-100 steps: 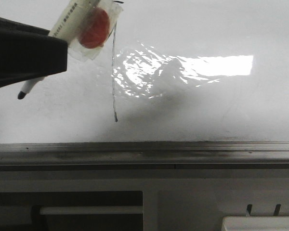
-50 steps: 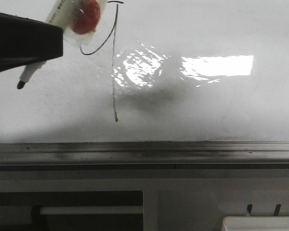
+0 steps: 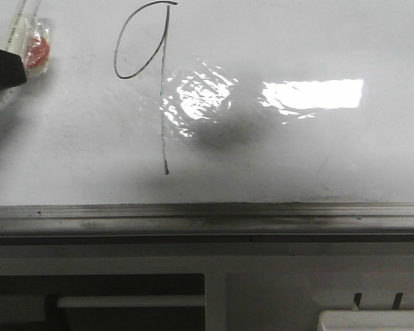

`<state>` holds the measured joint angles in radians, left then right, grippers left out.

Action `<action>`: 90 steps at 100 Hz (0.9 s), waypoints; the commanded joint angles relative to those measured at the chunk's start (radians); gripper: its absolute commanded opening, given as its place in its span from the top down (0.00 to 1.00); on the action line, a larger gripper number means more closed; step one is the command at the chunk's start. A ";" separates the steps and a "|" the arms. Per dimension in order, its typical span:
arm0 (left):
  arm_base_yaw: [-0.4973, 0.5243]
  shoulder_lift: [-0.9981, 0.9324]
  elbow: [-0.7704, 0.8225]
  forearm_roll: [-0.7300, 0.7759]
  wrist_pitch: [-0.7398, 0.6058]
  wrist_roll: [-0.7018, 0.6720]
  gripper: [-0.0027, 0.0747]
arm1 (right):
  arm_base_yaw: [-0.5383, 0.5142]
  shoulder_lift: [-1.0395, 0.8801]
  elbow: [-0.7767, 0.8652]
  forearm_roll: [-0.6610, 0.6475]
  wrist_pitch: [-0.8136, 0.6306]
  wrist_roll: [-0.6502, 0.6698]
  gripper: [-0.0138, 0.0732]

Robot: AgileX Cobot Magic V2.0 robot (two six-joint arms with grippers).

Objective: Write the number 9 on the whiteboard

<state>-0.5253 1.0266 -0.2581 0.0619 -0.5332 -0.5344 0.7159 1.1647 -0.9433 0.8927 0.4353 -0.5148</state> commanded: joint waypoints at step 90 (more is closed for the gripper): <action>-0.106 0.201 -0.023 -0.125 -0.203 -0.015 0.99 | 0.002 -0.028 -0.034 0.034 -0.025 -0.017 0.36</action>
<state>-0.6309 1.2295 -0.2599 -0.0201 -0.7071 -0.5400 0.7159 1.1642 -0.9433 0.8965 0.4434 -0.5200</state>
